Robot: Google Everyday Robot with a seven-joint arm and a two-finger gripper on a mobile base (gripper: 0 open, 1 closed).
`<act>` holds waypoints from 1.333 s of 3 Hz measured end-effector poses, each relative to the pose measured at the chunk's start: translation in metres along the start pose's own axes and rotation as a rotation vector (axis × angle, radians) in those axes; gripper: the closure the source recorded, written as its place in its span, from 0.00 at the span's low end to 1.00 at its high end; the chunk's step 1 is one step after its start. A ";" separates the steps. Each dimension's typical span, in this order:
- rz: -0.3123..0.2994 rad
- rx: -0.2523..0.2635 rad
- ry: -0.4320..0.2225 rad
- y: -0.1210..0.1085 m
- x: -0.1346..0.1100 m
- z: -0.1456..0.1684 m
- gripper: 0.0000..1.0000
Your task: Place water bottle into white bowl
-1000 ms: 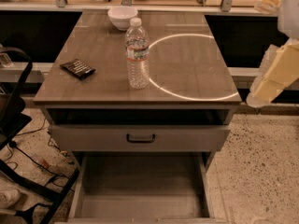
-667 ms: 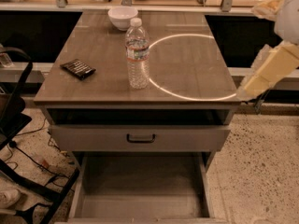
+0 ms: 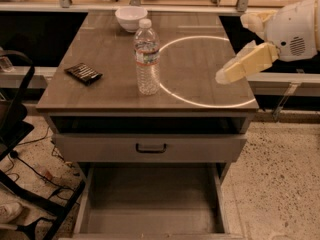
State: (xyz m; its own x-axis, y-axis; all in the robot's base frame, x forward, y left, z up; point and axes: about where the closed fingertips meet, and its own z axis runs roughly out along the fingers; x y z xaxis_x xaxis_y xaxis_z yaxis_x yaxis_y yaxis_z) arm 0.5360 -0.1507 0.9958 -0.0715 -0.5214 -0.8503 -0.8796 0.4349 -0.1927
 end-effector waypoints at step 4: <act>0.110 -0.068 -0.243 -0.003 -0.015 0.052 0.00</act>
Offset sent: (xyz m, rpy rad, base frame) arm 0.0157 0.0237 -0.0028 0.1827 0.0098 0.0379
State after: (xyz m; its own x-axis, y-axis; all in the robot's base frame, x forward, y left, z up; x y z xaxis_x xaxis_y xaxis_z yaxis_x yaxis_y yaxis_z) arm 0.5646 -0.1058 0.9840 -0.0606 -0.2783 -0.9586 -0.9031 0.4244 -0.0661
